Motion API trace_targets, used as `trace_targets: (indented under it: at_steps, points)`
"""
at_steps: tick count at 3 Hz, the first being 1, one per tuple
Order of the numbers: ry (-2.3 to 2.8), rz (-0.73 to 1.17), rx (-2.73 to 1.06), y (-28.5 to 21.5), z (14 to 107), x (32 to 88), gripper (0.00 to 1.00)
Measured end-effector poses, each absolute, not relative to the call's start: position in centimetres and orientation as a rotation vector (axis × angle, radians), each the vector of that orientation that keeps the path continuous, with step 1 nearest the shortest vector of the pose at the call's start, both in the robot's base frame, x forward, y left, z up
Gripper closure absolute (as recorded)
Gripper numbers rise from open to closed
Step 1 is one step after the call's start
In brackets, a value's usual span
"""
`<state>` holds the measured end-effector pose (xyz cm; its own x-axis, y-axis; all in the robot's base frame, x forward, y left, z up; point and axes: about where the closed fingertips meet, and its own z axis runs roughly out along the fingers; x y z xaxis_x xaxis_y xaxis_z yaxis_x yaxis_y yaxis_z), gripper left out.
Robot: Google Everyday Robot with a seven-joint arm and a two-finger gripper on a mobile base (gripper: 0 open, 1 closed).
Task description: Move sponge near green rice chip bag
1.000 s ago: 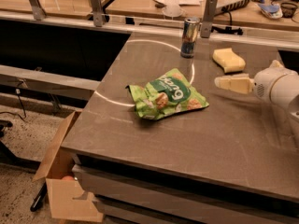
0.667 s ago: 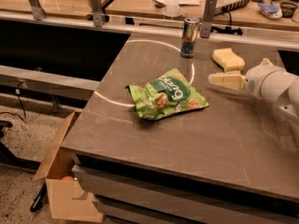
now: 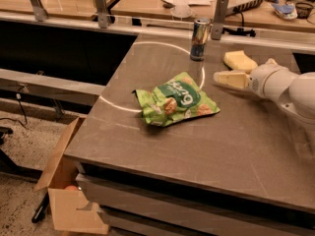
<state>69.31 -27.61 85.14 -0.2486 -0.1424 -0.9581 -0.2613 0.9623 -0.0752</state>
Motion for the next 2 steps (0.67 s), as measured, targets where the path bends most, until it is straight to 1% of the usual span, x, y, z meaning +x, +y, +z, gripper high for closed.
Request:
trace_targets:
  at_steps: [1,2]
  points:
    - [1.840,0.114,-0.267,-28.17,84.39,70.13,0.16]
    - [1.856,0.121,-0.256,-28.58,83.67,70.57,0.39]
